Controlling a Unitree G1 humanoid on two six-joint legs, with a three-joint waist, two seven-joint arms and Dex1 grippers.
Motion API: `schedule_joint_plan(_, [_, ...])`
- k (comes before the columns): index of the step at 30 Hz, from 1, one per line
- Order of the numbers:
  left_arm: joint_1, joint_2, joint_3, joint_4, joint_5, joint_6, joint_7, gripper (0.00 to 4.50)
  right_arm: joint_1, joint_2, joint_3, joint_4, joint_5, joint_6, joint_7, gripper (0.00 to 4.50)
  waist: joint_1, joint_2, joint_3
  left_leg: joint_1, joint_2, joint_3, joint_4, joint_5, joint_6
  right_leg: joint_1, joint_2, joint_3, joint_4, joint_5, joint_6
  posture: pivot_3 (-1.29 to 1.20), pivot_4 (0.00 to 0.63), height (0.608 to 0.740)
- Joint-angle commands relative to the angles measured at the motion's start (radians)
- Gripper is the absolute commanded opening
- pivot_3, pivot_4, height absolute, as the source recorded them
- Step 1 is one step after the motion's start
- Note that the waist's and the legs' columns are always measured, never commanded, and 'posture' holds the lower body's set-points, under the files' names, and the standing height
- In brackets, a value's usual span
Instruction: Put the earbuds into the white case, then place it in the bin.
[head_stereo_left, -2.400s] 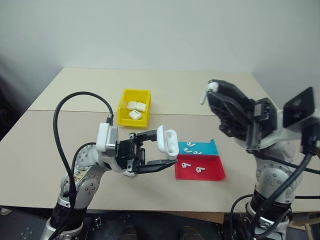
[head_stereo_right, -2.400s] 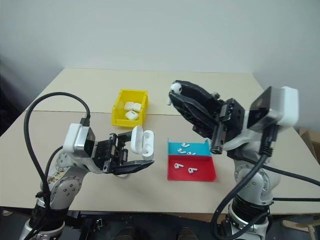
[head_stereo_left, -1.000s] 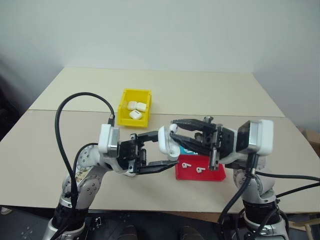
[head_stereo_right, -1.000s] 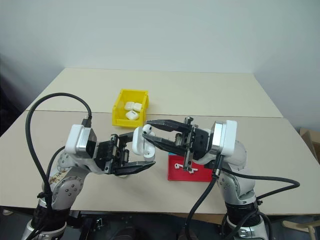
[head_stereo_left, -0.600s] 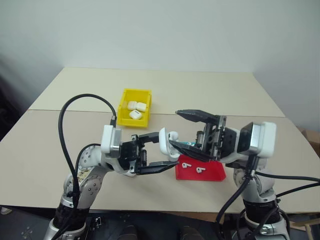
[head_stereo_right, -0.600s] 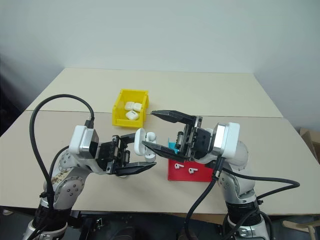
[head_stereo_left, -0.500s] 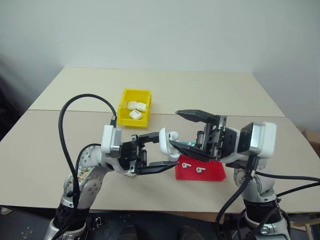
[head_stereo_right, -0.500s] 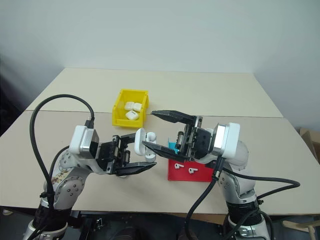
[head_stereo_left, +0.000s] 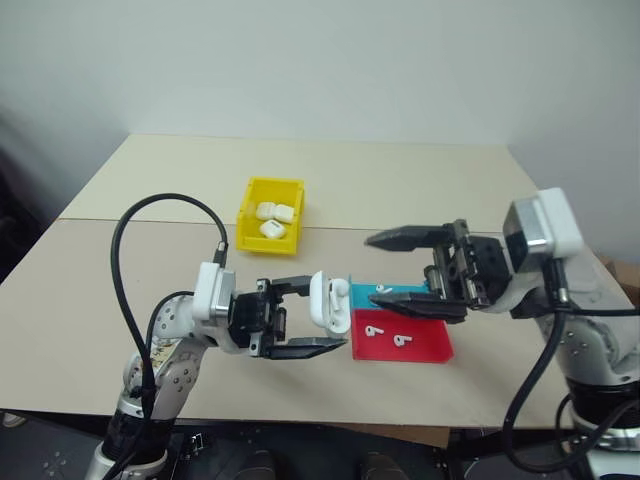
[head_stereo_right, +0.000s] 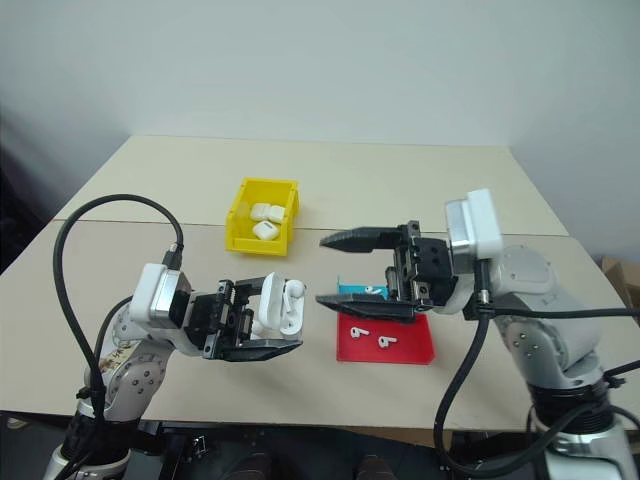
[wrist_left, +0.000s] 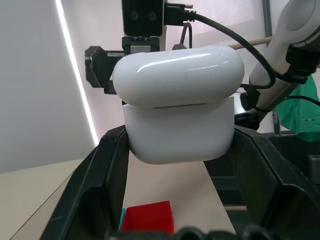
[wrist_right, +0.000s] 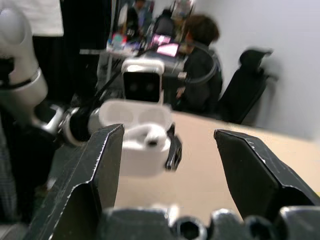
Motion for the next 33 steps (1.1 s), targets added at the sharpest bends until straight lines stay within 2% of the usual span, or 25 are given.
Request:
schedule_joint_plan(1, [-0.019, 0.005, -0.001, 0.005, 0.006, -0.035, -0.031, 2.76, -0.037, -0.034, -0.002, -0.017, -0.015, 0.045, 0.009, 3.46, -0.002, 0.0, 0.0, 0.0, 0.0, 0.0, 0.0, 0.0, 0.0, 0.0, 0.0, 0.0, 0.0, 0.0, 0.0, 0.0, 0.15, 0.74])
schedule_joint_plan(8, [-0.037, -0.001, -0.019, 0.031, 0.028, -0.046, -0.052, 2.76, -0.081, -0.011, 0.017, -0.039, 0.001, 0.113, -0.014, 3.46, 0.0, 0.0, 0.0, -0.001, 0.0, 0.0, 0.0, 0.0, 0.0, 0.0, 0.0, 0.0, 0.0, 0.0, 0.0, 0.0, 0.15, 0.74])
schedule_joint_plan(13, [-0.046, -0.003, -0.021, 0.033, 0.035, -0.043, -0.046, 2.76, -0.092, -0.002, 0.032, -0.057, -0.005, 0.143, -0.021, 2.22, 0.001, 0.0, 0.0, -0.002, 0.0, 0.0, 0.0, 0.0, 0.0, -0.001, 0.0, 0.0, 0.0, 0.0, 0.0, 0.0, 0.15, 0.74])
schedule_joint_plan(33, [-0.043, -0.012, -0.033, 0.021, 0.055, -0.052, -0.04, 2.76, -0.096, 0.028, 0.08, -0.076, -0.102, 0.144, -0.009, 2.22, 0.001, 0.0, 0.0, -0.003, 0.0, 0.0, 0.0, 0.0, 0.0, -0.003, 0.0, 0.0, 0.0, 0.0, 0.0, 0.0, 0.15, 0.74])
